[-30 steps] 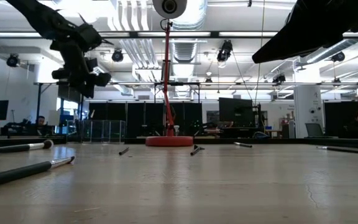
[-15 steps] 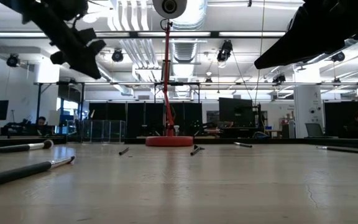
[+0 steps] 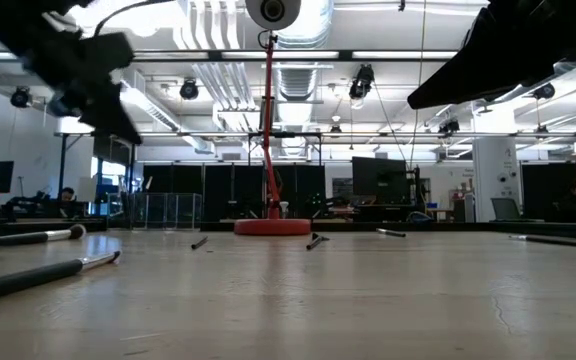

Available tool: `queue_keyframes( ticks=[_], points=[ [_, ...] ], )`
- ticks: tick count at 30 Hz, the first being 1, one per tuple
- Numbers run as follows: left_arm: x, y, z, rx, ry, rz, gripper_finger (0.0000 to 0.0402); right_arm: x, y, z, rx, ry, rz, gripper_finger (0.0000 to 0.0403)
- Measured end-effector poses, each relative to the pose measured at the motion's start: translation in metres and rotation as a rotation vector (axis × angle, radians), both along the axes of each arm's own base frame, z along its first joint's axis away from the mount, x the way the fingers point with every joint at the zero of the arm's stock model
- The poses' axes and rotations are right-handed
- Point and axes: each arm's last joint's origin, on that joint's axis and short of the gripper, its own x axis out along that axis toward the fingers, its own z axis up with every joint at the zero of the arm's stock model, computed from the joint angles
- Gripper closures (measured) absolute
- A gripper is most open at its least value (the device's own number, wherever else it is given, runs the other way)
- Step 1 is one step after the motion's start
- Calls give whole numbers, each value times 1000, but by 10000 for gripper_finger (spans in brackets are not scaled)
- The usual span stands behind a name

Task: Pick & Place Makeup Supplies
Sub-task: Put the makeup brush into the transparent organizer

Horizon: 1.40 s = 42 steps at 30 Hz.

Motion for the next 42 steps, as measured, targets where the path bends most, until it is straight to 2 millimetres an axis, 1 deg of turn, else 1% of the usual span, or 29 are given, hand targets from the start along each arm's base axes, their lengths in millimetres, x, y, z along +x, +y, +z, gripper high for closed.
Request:
queue_keyframes(
  ticks=[4,6,8,12,15,17,22,27,30,35,42],
  points=[
    [-4,-28,-29,-115,25,-29,401,0,0,0,0,0,0,385],
    [-7,-42,-36,-181,43,-62,401,0,0,-1,-1,1,0,385],
    [-9,-57,-40,-231,54,-83,401,-1,0,-1,-2,3,0,385],
    [-10,-83,-34,-258,119,-91,401,-1,0,-1,1,1,-1,385],
    [-10,-99,-25,-259,196,-45,401,-1,0,-1,2,0,-1,385],
    [-8,-109,-19,-288,232,16,398,-1,0,-1,4,-2,-1,385],
    [2,-131,-16,-410,332,109,370,0,0,-1,8,-6,-2,385],
    [7,-143,-25,-500,441,180,332,0,0,-1,9,-6,-2,385],
    [8,-147,-33,-530,469,225,318,0,0,-1,10,-7,-1,385],
    [9,-152,-41,-547,467,245,310,0,0,-1,11,-8,-1,385],
    [7,-155,-50,-525,540,262,309,0,0,-1,13,-10,0,385]
  ],
)
